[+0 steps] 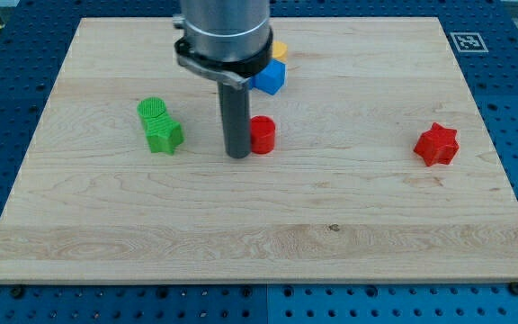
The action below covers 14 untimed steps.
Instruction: Move the red circle to the top left side of the red star
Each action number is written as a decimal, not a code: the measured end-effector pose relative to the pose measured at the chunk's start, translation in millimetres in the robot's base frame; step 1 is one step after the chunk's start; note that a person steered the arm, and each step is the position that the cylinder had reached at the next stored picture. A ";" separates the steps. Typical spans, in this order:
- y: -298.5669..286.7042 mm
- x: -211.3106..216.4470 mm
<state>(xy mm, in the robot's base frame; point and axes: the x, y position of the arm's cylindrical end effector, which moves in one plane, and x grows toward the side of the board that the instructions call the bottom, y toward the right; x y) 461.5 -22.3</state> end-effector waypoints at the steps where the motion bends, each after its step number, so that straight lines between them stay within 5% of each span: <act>1: 8.5 -1.6; 9: -17.2 -20.8; 12: 106.1 -20.8; 14: 106.8 -21.1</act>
<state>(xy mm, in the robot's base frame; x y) 440.4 84.5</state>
